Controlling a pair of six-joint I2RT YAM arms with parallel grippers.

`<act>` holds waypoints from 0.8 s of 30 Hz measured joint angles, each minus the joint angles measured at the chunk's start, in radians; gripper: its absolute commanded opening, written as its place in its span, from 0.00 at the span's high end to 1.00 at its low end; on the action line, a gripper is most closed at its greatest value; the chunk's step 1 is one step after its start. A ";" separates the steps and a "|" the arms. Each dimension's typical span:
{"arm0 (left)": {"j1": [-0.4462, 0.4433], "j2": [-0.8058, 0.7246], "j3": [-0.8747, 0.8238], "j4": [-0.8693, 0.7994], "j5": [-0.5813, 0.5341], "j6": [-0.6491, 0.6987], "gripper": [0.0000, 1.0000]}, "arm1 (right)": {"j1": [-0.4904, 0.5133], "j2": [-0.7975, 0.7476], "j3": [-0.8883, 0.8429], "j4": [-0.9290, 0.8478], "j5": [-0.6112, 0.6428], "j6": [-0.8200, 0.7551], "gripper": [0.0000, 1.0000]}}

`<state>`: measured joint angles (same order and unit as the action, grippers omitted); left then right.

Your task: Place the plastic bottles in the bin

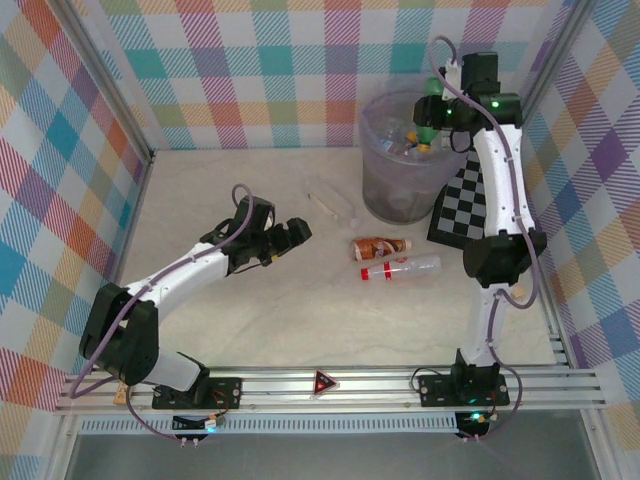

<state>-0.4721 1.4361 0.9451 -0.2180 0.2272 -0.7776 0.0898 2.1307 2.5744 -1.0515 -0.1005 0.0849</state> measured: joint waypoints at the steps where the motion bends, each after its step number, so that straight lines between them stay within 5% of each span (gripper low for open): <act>1: 0.000 -0.003 0.000 -0.002 -0.003 0.000 0.08 | 0.000 0.011 0.000 0.009 0.000 0.000 0.64; 12: 0.000 -0.005 0.000 -0.001 -0.004 0.000 0.08 | 0.000 0.149 0.019 0.086 -0.007 0.000 0.61; 24: 0.000 0.019 0.000 0.023 0.019 -0.019 0.08 | 0.001 0.207 0.081 0.091 -0.050 -0.003 0.23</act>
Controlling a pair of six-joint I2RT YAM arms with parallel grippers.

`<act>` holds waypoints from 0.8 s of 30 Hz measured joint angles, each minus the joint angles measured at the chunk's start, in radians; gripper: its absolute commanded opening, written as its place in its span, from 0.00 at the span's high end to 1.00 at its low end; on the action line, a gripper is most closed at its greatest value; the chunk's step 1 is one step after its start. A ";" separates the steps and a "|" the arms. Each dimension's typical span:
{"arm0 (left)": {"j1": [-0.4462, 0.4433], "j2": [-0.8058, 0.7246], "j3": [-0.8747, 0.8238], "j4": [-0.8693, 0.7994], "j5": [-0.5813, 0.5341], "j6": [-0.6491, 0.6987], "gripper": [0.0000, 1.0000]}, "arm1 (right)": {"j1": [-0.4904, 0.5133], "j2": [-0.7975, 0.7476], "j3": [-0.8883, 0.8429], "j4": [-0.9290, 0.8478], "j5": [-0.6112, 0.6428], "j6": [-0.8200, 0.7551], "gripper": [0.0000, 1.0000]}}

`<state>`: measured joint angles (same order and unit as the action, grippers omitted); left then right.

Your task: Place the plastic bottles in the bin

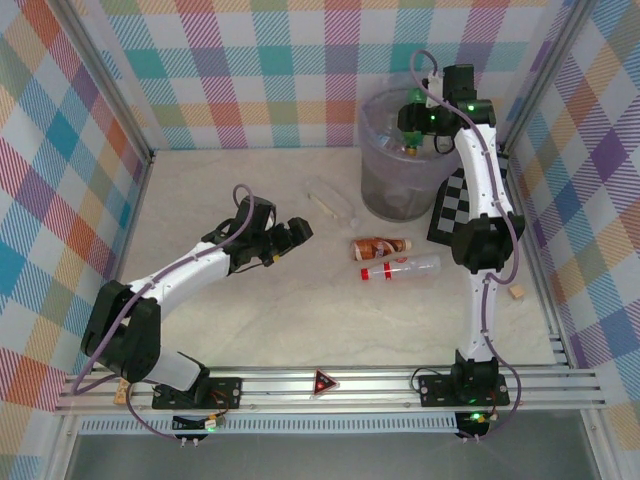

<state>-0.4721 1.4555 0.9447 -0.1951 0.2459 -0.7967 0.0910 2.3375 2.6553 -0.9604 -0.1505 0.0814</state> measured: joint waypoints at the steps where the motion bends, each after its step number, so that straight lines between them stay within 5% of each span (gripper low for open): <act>1: 0.000 0.000 0.000 0.003 0.000 0.000 0.08 | 0.000 0.000 0.000 0.001 -0.002 0.002 0.20; 9: 0.000 0.000 0.000 0.014 0.006 -0.001 0.08 | 0.008 -0.009 0.000 0.001 -0.018 0.000 0.03; 24: 0.000 0.046 -0.002 0.048 0.031 -0.026 0.06 | 0.006 -0.212 -0.006 -0.029 -0.045 0.008 0.00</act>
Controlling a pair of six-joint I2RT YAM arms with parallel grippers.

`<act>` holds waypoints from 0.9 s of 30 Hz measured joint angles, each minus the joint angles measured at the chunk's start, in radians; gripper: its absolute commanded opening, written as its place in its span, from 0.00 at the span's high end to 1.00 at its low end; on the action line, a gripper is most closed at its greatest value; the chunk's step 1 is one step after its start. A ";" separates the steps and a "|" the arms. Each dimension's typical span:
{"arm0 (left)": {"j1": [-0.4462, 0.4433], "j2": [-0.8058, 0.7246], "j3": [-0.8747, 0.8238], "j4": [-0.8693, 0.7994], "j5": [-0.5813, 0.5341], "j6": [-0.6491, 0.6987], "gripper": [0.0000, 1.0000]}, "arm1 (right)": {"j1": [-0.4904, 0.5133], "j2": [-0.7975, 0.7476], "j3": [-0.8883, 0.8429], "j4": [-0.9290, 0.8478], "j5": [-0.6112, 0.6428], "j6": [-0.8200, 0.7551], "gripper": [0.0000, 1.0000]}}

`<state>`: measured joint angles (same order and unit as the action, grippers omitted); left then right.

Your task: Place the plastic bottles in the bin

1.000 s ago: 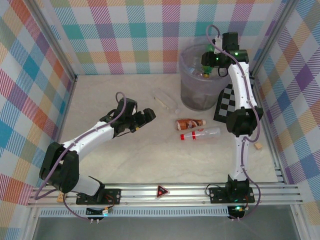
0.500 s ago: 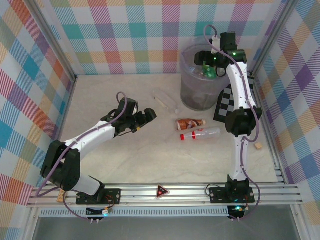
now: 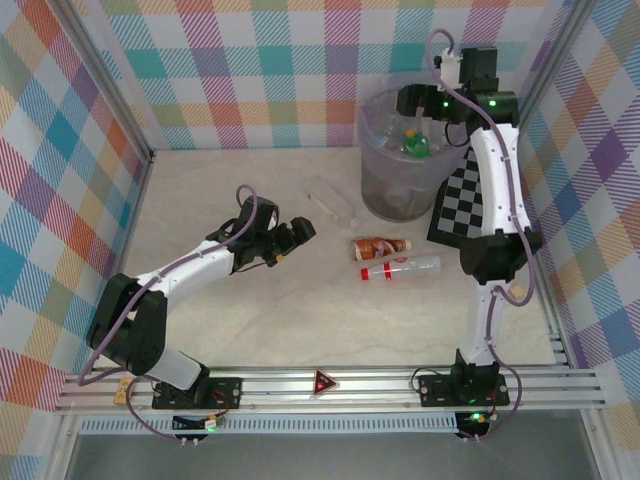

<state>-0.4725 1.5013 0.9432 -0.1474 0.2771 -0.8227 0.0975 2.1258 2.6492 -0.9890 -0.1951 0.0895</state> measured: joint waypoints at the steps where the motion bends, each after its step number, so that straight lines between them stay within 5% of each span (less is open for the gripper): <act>1: -0.001 0.002 0.000 0.000 0.001 0.000 0.06 | 0.000 -0.019 0.000 0.000 -0.002 0.001 0.00; 10: -0.003 0.011 0.000 0.000 0.001 0.000 0.05 | 0.000 -0.209 -0.100 -0.046 -0.026 0.066 0.01; 20: -0.003 0.033 0.006 -0.003 -0.010 0.002 0.06 | 0.020 -0.692 -0.722 -0.024 0.024 0.240 0.03; 27: -0.003 0.034 0.045 -0.014 -0.045 0.029 0.06 | 0.029 -0.867 -1.037 -0.021 0.063 0.382 0.04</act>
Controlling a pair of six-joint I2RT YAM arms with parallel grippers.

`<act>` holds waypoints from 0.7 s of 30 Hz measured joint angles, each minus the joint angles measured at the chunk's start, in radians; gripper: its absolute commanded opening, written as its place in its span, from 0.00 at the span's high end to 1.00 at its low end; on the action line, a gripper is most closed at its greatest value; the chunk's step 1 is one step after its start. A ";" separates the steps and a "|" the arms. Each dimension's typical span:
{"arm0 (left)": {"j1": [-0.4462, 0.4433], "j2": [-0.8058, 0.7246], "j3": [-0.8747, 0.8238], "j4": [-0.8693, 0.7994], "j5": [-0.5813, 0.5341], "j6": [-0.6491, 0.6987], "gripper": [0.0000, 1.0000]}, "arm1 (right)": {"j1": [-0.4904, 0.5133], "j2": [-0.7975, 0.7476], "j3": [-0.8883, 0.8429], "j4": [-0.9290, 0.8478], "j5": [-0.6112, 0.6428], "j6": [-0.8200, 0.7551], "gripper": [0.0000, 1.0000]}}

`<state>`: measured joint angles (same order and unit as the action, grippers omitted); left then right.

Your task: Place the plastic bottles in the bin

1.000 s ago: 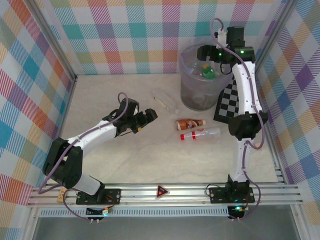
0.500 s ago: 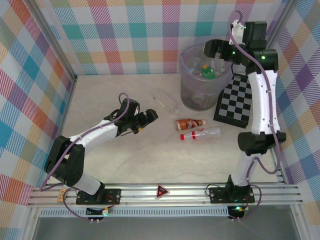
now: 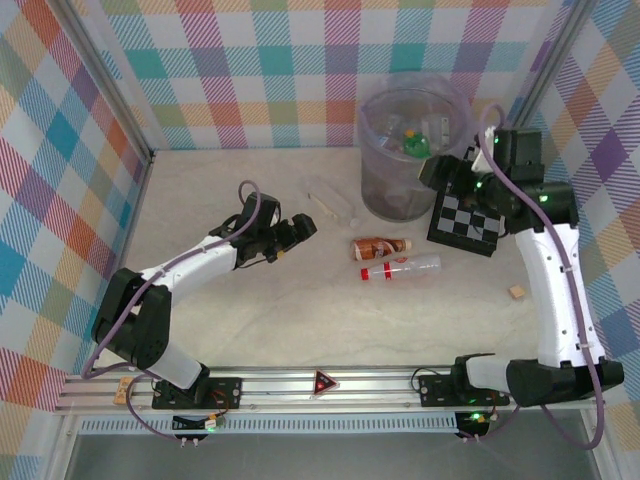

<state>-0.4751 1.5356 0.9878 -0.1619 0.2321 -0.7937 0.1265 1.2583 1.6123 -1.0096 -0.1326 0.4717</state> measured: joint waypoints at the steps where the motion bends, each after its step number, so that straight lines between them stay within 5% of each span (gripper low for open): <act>1: 0.000 0.000 0.000 0.000 -0.005 0.002 0.06 | 0.005 -0.009 -0.045 -0.001 0.013 0.021 0.02; 9: 0.003 -0.003 -0.011 -0.018 -0.034 0.010 0.06 | 0.106 0.006 -0.382 0.035 0.158 0.261 0.00; 21: 0.003 -0.018 -0.038 -0.021 -0.048 0.013 0.06 | 0.148 0.124 -0.665 0.239 0.166 0.702 0.02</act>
<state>-0.4721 1.5177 0.9497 -0.1833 0.1837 -0.7811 0.2745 1.3819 0.9470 -0.7704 0.0330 1.1736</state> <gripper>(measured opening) 0.943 0.982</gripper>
